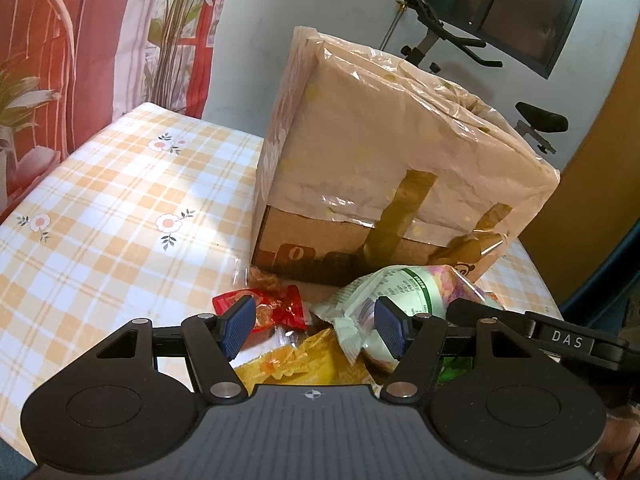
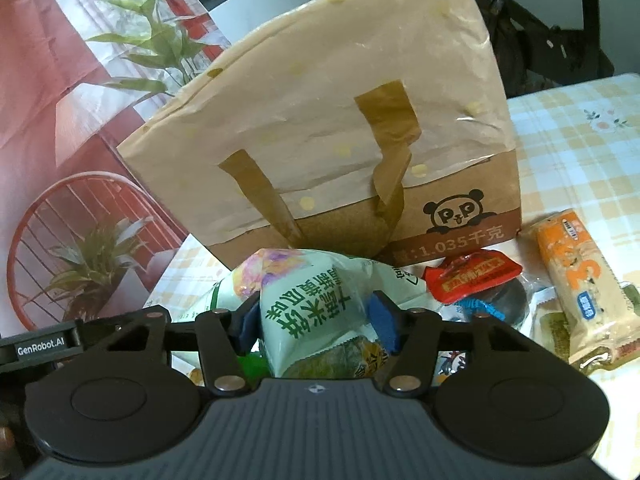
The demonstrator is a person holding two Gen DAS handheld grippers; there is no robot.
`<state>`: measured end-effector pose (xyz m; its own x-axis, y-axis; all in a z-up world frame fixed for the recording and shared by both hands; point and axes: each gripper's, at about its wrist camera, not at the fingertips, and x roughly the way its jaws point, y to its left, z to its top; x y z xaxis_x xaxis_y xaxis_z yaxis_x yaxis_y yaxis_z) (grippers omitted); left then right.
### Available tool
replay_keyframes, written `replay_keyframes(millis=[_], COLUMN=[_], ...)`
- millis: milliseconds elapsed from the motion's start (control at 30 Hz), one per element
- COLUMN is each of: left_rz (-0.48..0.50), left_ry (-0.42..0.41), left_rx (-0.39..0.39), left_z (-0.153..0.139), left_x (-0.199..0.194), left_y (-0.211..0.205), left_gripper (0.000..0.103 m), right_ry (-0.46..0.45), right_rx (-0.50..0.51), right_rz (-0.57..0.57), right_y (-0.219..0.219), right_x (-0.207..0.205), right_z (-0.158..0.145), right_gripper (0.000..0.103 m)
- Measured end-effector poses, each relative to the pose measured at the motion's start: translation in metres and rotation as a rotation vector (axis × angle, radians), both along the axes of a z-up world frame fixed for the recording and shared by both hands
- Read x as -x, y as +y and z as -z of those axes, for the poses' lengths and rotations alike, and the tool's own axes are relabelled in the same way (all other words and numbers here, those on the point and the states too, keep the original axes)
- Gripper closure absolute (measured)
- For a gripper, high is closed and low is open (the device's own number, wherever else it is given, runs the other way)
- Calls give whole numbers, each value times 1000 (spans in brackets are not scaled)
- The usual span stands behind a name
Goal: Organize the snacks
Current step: 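Grasp the white-green snack bag with the right tool while the left tool grasps the yellow chip bag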
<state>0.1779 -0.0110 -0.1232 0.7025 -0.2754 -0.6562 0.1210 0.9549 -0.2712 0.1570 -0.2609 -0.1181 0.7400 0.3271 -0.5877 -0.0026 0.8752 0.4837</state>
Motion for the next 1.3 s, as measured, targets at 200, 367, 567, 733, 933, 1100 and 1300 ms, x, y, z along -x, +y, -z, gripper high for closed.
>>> replay_keyframes(millis=[200, 367, 567, 733, 933, 1100, 1300], left_rz=[-10, -11, 21, 35, 13, 1, 22], left_ry=[7, 54, 123, 164, 221, 250, 296], left_rx=[-6, 4, -4, -10, -1, 46, 76], left_z=[2, 11, 23, 30, 44, 56, 70], left_x=[11, 21, 22, 20, 12, 2, -6], left_y=[1, 2, -9, -14, -15, -14, -18], left_gripper=[35, 35, 35, 32, 26, 20, 17], right_ry=[-53, -119, -179, -208, -211, -202, -203], right_rx=[26, 11, 70, 85, 96, 74, 61], right_rz=[25, 79, 148, 190, 218, 222, 214], right_y=[1, -5, -9, -20, -30, -35, -38], right_x=[15, 35, 58, 68, 75, 75, 74], right_z=[-9, -14, -17, -20, -15, -9, -6], right_gripper=[47, 48, 48, 48, 48, 48, 48])
